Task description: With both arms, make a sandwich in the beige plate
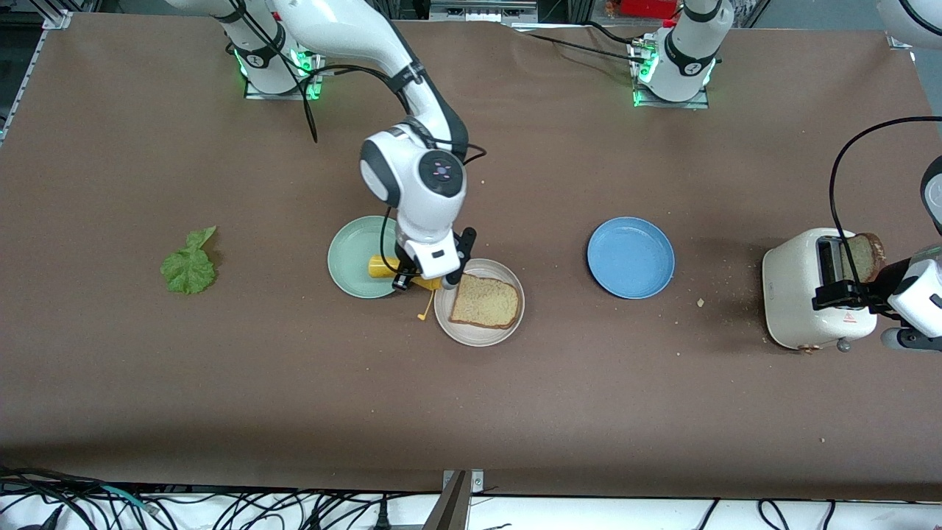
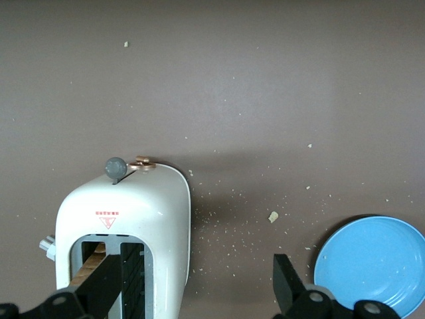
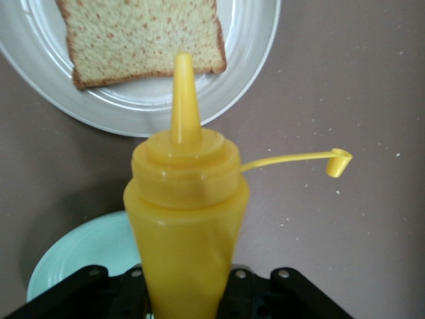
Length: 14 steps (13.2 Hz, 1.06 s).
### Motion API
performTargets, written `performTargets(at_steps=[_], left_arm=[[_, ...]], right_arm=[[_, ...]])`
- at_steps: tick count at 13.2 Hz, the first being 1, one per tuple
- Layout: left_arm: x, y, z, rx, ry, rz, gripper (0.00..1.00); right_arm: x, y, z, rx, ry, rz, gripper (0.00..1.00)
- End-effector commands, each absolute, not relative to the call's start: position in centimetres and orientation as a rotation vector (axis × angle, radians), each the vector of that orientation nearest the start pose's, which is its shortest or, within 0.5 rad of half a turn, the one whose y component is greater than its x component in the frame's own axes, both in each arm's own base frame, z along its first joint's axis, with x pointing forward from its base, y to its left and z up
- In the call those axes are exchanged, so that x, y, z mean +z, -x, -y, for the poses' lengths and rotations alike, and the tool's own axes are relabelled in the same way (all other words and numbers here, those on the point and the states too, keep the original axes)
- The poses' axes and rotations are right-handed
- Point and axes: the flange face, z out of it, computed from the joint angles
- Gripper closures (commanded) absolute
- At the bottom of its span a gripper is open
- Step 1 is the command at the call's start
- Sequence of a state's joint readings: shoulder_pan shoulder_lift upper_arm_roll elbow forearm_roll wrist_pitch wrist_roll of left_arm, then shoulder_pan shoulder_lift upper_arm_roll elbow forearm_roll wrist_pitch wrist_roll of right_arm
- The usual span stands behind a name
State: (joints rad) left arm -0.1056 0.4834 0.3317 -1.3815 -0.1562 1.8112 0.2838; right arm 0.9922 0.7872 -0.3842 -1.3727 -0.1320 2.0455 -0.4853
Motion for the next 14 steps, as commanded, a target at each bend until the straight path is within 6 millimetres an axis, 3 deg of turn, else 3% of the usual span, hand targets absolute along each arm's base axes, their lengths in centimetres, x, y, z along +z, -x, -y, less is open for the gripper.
performTargets(at_steps=[1, 5, 8, 9, 11, 14], left_arm=[[45.7, -68.2, -9.4, 0.05, 3.119, -0.11, 0.0], [46.5, -68.0, -10.4, 0.026, 3.125, -0.096, 0.0], [46.3, -67.9, -10.8, 0.03, 3.12, -0.085, 0.0], [46.4, -67.7, -12.1, 0.022, 3.13, -0.059, 0.0], [46.4, -67.8, -12.0, 0.017, 3.126, -0.067, 0.0], [46.4, -67.8, -12.1, 0.016, 3.131, -0.06, 0.0]], right_arm=[[25.4, -55.7, -47.2, 0.132, 2.939, 2.144, 1.0], [23.6, -54.6, -48.9, 0.238, 2.968, 2.281, 1.0], [24.0, -54.8, -48.7, 0.246, 2.968, 2.286, 1.0], [24.9, -55.4, -48.0, 0.263, 2.981, 2.271, 1.0], [28.3, -56.4, -46.3, 0.285, 2.891, 2.305, 1.0], [33.5, -59.4, -40.2, 0.284, 2.761, 2.212, 1.0]])
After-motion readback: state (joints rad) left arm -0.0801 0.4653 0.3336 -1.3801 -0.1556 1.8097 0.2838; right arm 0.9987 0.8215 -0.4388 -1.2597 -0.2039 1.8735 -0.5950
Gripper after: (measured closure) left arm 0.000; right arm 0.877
